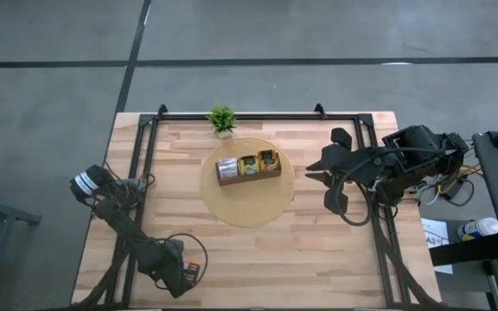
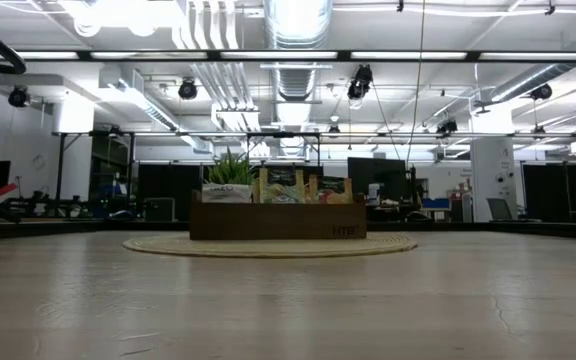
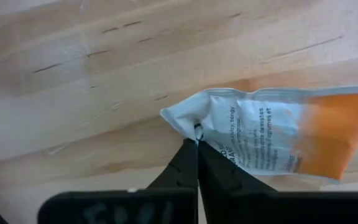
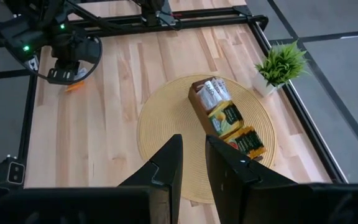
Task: Pick & Place Tea
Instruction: Put the white tea bag into the left section of the wooden organizer
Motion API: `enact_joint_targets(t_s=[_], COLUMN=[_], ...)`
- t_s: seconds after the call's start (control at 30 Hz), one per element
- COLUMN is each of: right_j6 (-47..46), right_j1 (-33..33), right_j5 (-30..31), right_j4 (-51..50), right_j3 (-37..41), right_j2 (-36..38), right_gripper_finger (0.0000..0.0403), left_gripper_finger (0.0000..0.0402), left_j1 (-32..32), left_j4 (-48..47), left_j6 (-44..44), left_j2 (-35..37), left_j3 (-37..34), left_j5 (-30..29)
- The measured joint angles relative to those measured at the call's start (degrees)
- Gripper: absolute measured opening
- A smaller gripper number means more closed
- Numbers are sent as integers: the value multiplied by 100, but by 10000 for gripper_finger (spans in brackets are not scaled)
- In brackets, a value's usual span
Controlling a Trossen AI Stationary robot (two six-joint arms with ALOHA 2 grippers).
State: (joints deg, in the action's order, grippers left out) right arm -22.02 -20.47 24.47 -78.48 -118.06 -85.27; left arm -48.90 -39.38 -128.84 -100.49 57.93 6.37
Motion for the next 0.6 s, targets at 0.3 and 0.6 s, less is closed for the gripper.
enact_joint_targets(t_s=[0.3,0.6], right_j6=[18,-1], right_j1=[0,0], right_j5=[9,11], right_j4=[-2,-2], right_j3=[0,0], right_j2=[0,0], right_gripper_finger=[68,68], left_gripper_finger=[0,0], left_j1=[33,293], left_j4=[-273,-545], left_j6=[60,748], left_j2=[710,1683], left_j3=[-24,-22], left_j5=[-592,-1705])
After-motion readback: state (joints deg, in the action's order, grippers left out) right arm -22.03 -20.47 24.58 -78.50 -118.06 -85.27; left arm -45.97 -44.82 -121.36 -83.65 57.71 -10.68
